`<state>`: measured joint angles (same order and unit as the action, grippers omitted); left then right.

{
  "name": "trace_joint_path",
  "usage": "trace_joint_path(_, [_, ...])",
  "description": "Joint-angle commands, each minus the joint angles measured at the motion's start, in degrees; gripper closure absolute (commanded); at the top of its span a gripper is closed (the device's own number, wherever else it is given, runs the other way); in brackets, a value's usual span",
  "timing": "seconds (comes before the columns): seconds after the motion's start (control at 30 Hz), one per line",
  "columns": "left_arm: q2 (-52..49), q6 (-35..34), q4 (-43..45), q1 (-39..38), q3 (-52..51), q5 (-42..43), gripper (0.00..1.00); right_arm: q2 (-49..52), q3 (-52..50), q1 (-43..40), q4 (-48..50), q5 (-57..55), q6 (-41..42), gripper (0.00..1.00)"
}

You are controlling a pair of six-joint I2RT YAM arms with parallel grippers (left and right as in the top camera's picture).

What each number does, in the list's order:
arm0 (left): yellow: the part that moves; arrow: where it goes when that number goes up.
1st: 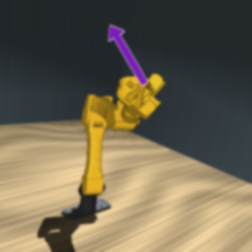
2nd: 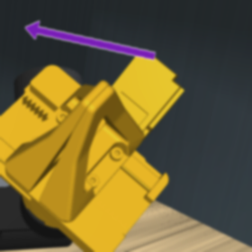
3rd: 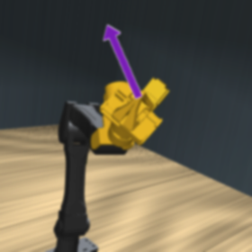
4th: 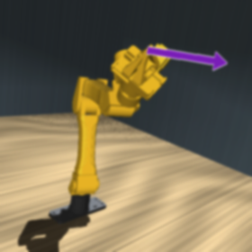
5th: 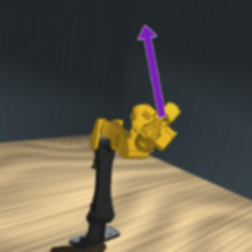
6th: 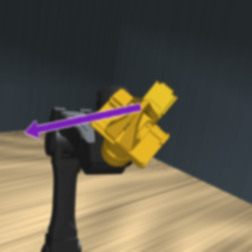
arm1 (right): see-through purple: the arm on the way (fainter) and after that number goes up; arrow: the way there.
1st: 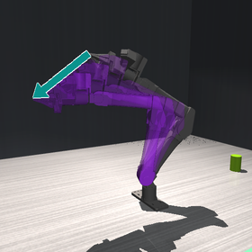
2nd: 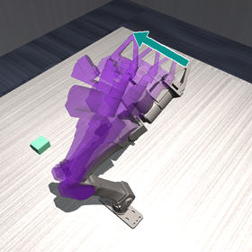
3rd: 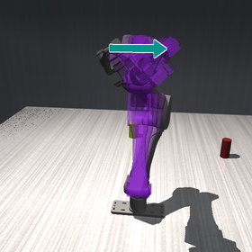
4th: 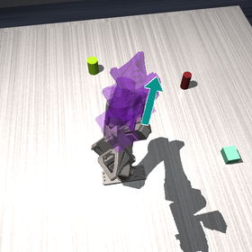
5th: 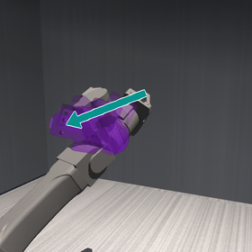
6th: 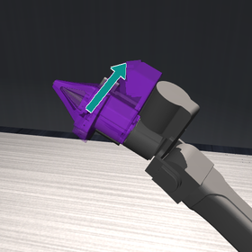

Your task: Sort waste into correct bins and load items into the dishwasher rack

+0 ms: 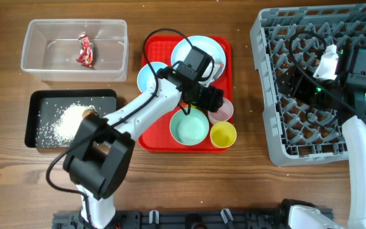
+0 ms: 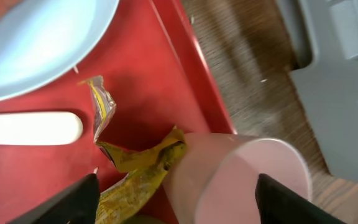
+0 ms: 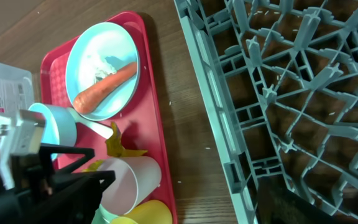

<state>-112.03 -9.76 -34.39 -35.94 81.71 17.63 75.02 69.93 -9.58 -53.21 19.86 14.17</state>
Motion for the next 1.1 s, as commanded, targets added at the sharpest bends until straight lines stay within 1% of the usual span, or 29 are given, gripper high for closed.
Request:
trace_joint_path(0.0, [-1.25,0.28,1.16,-0.24,0.04,-0.52,0.42,-0.87,0.87,-0.20,-0.11,-0.90,-0.94,0.18])
trace_joint_path(0.07, [-1.25,0.28,1.92,-0.22,0.04,-0.52,0.61,-0.76,0.90,-0.20,-0.13,-1.07,-0.90,0.17])
trace_joint_path(0.1, [-1.25,0.28,2.14,-0.22,0.04,-0.52,0.66,-0.63,0.90,-0.20,-0.13,-1.07,-0.92,0.17])
trace_joint_path(0.13, [-1.25,0.26,2.40,-0.22,0.04,-0.52,0.68,-0.52,0.90,-0.20,-0.20,-1.07,-0.92,0.17])
trace_joint_path(0.17, [-1.25,0.26,2.60,-0.22,0.04,-0.52,0.74,-0.42,0.87,-0.20,-0.22,-1.07,-0.92,0.17])
trace_joint_path(0.2, [-1.25,0.26,2.75,-0.22,0.04,-0.52,0.76,-0.37,0.87,-0.20,-0.22,-1.07,-0.90,0.17])
trace_joint_path(0.23, [-1.25,0.26,2.78,-0.22,0.04,-0.52,0.82,-0.33,0.87,-0.20,-0.22,-1.07,-0.90,0.17])
trace_joint_path(0.27, [-1.25,0.26,2.75,-0.22,0.04,-0.52,0.92,-0.33,0.87,-0.20,-0.22,-1.07,-0.90,0.18])
trace_joint_path(0.3, [-1.22,0.26,2.78,-0.22,0.07,-0.50,0.96,-0.33,0.87,-0.20,-0.24,-1.07,-0.87,0.17])
trace_joint_path(0.47, [-0.09,0.22,2.82,-0.22,0.07,-0.50,0.96,-0.33,0.87,-0.20,-0.26,-1.07,-0.92,0.17])
trace_joint_path(0.57, [3.72,-0.22,3.61,-0.15,0.07,-0.44,0.96,-0.35,0.87,-0.20,-0.26,-1.05,-0.92,0.17])
trace_joint_path(0.67, [9.27,-4.59,3.78,1.44,0.07,0.98,0.96,-0.35,0.87,-0.20,-0.17,-1.05,-0.94,0.17])
trace_joint_path(0.73, [12.50,-8.00,3.82,4.44,0.07,6.99,0.96,-0.35,0.87,-0.20,0.11,-0.26,-2.12,0.16])
trace_joint_path(0.77, [13.16,-9.07,3.82,5.99,0.07,10.19,0.96,-0.33,0.87,-0.20,0.44,0.81,-3.13,0.13])
trace_joint_path(0.8, [13.53,-10.60,3.85,8.66,0.07,16.04,0.96,-0.35,0.87,-0.17,0.92,2.62,-4.72,0.11])
trace_joint_path(0.87, [13.29,-10.71,4.39,13.88,0.07,30.01,0.96,-0.33,0.83,-0.13,2.84,8.17,-8.17,0.07])
trace_joint_path(0.9, [13.05,-10.64,4.70,16.26,0.07,35.50,0.96,-0.33,0.83,-0.13,3.85,11.08,-9.18,0.05])
trace_joint_path(0.93, [12.90,-10.62,4.94,18.10,0.07,39.98,0.96,-0.33,0.83,-0.13,5.42,16.06,-10.47,0.04])
trace_joint_path(0.97, [12.61,-10.40,5.14,20.70,0.07,45.03,0.96,-0.28,0.83,-0.13,8.66,24.74,-11.76,0.04])
trace_joint_path(1.07, [12.59,-10.01,6.51,23.15,0.04,52.35,0.96,0.68,0.83,0.42,15.06,38.42,-11.82,0.04])
